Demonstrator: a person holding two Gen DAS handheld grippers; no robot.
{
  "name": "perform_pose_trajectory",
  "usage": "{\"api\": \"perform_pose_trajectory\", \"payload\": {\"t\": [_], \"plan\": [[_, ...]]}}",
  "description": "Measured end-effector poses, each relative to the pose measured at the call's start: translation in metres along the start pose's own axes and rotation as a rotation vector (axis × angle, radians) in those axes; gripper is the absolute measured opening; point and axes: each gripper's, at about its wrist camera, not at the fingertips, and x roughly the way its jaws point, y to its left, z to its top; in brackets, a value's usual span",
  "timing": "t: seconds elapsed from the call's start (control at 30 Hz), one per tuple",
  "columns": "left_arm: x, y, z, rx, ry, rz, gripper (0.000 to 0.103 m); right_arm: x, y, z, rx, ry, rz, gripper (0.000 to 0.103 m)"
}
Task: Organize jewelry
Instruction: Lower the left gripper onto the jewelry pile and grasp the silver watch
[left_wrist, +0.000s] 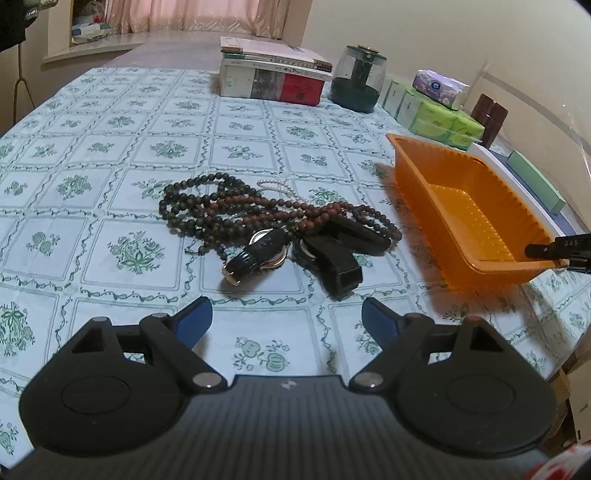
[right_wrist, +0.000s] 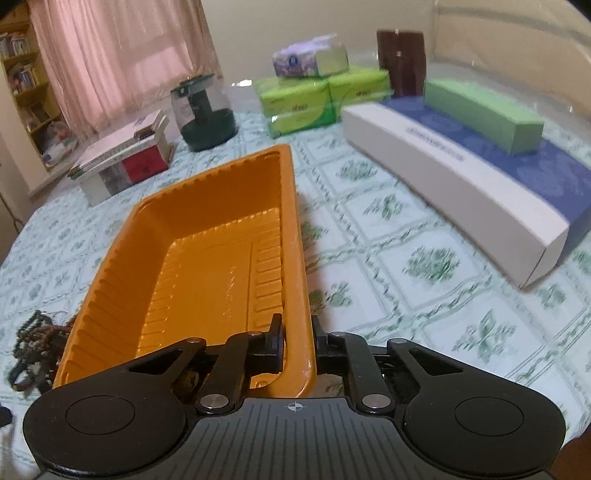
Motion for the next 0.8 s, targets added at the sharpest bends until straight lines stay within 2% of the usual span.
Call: {"api": "perform_pose_trajectory", "payload": {"t": [0.1, 0.23, 0.4, 0.53, 0.67, 0.73, 0.8], "plan": [[-0.002, 0.004, -0.002, -0.006, -0.005, 0.001, 0.086, 0.004, -0.001, 0.0, 0.014, 0.016, -0.002, 0.012], [-0.001, 0.009, -0.004, -0.003, -0.004, -0.008, 0.086, 0.006, 0.007, 0.0, -0.043, 0.017, -0.034, 0.012], [0.002, 0.012, -0.006, -0.003, -0.015, -0.02, 0.086, 0.015, 0.004, -0.003, -0.005, 0.056, -0.02, 0.012], [0.009, 0.011, -0.006, -0.008, -0.022, -0.04, 0.086, 0.021, -0.001, -0.006, 0.08, 0.069, 0.038, 0.012], [0.013, 0.005, -0.005, 0.017, -0.038, -0.047, 0.085, 0.023, 0.002, -0.009, 0.097, 0.054, 0.036, 0.012], [0.014, 0.003, -0.004, 0.037, -0.043, -0.042, 0.085, 0.02, 0.007, -0.009, 0.076, 0.032, 0.012, 0.011], [0.014, 0.0, -0.003, 0.058, -0.048, -0.041, 0.084, 0.016, 0.014, -0.008, 0.025, 0.023, -0.018, 0.004]]}}
